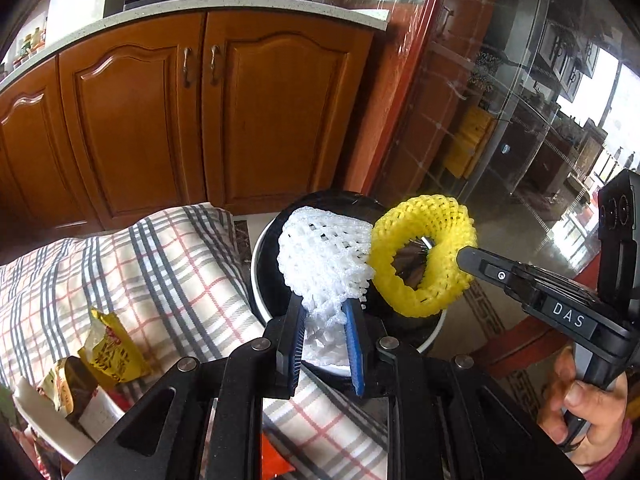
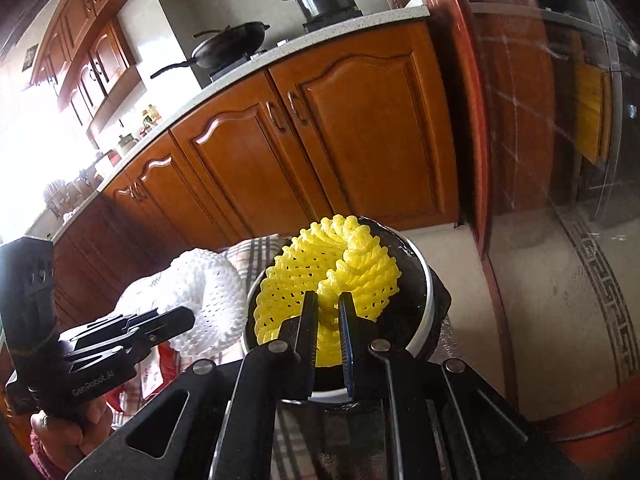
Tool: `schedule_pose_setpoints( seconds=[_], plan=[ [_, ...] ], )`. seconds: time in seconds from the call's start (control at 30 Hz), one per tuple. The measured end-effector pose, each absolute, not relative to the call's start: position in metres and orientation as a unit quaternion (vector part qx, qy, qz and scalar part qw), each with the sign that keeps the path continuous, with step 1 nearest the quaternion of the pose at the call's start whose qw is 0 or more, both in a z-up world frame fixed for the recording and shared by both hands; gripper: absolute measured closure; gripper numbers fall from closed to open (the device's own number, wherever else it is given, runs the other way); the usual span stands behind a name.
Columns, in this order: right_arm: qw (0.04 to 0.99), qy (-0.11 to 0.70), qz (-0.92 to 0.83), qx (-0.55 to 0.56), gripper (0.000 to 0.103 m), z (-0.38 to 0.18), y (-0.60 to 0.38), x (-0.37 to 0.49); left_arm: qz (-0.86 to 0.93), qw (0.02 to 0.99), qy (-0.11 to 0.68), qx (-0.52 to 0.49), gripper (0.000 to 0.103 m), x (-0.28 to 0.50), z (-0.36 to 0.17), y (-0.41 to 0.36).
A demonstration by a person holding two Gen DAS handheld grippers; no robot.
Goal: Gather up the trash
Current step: 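Carry both foam nets over the white trash bin with both tools, then open both tools to drop the foam nets into the bin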
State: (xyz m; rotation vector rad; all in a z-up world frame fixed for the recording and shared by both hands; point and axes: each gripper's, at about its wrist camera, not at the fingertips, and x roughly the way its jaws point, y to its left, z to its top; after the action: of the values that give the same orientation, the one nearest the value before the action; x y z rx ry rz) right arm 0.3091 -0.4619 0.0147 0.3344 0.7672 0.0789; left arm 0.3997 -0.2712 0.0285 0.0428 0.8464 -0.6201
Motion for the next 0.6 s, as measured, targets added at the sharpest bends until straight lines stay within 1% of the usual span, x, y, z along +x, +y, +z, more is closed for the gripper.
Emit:
schedule_pose_setpoints(
  seconds=[0.23,0.27,0.33,0.37,0.4,0.43,0.5,0.53,0.6],
  plan=[
    [0.904,0.402,0.029,0.143,0.093,-0.004,-0.464,0.332,-0.286,0.855,0.432,0.032,0.084,0.437,0.001,-0.302],
    [0.903,0.405,0.027,0.14,0.093,-0.005,-0.465,0.334,-0.285,0.854,0.435,0.031,0.08,0.438,-0.002,-0.302],
    [0.901,0.411,0.024,0.137,0.091,-0.009,-0.465,0.338,-0.282,0.852,0.439,0.031,0.076,0.44,-0.007,-0.305],
    [0.899,0.414,0.025,0.139,0.088,-0.011,-0.465,0.339,-0.282,0.851,0.442,0.03,0.071,0.442,-0.009,-0.307],
    [0.898,0.417,0.023,0.139,0.087,-0.013,-0.466,0.341,-0.282,0.85,0.443,0.029,0.069,0.443,-0.01,-0.309],
    [0.896,0.421,0.022,0.14,0.084,-0.015,-0.467,0.343,-0.282,0.85,0.444,0.029,0.065,0.442,-0.011,-0.308],
    [0.892,0.427,0.02,0.148,0.073,-0.018,-0.468,0.345,-0.283,0.852,0.441,0.028,0.054,0.438,-0.011,-0.307],
    [0.892,0.426,0.021,0.152,0.071,-0.019,-0.469,0.345,-0.283,0.853,0.437,0.028,0.046,0.436,-0.01,-0.306],
    [0.892,0.422,0.022,0.161,0.061,-0.019,-0.472,0.344,-0.279,0.858,0.431,0.03,0.045,0.428,-0.007,-0.302]
  ],
)
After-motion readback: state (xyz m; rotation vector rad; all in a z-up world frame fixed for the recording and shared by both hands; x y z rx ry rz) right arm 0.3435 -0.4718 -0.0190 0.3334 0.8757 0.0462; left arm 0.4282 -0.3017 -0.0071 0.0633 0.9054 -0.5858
